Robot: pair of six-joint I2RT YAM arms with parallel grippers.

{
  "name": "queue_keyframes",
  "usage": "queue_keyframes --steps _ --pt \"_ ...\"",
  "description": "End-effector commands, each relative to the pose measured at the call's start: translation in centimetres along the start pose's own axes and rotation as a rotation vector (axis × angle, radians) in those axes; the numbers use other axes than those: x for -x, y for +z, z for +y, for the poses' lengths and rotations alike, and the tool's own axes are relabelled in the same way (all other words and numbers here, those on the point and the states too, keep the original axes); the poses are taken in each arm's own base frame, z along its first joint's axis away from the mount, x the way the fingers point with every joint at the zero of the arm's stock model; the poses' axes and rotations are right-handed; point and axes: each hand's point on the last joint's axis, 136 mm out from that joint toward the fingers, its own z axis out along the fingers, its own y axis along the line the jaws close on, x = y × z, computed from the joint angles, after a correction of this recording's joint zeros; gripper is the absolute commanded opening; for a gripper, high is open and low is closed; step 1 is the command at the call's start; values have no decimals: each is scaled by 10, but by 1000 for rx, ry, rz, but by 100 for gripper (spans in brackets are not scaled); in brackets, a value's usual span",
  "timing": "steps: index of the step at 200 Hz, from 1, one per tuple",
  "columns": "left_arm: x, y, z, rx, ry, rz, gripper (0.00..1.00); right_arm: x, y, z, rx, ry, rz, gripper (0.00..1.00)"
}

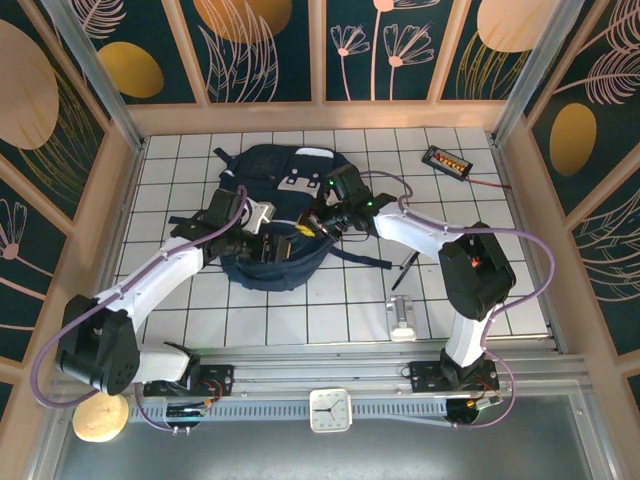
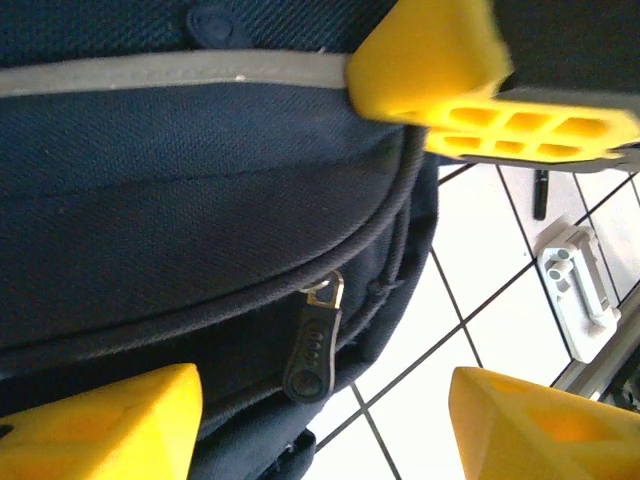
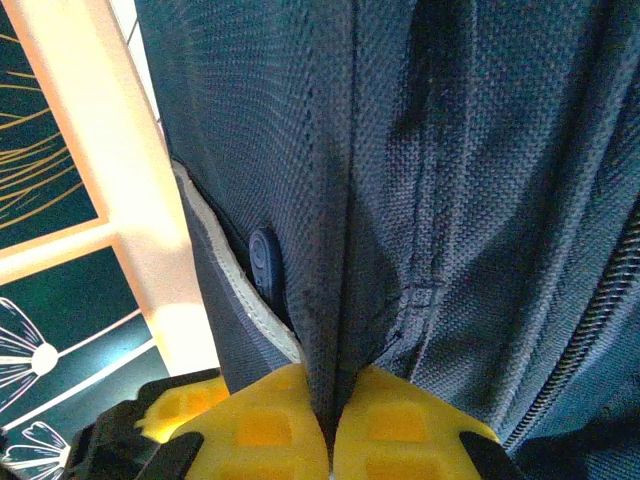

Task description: Pack books, pencil case, and school supplies into a backpack

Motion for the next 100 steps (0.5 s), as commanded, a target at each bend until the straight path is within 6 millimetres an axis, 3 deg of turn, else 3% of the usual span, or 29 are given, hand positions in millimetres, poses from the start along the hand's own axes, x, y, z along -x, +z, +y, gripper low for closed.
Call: queue_keyframes --steps 1,57,73,100 --pt "9 0 -5 -11 37 -2 63 3 -18 56 131 -79 -44 0" --pt "23 13 -9 8 61 3 53 2 -19 61 141 -79 -43 0" --pt "24 18 -9 20 67 16 44 2 -18 63 148 -79 -41 0" --pt "25 21 -2 59 52 25 18 1 -19 63 148 -77 -42 0"
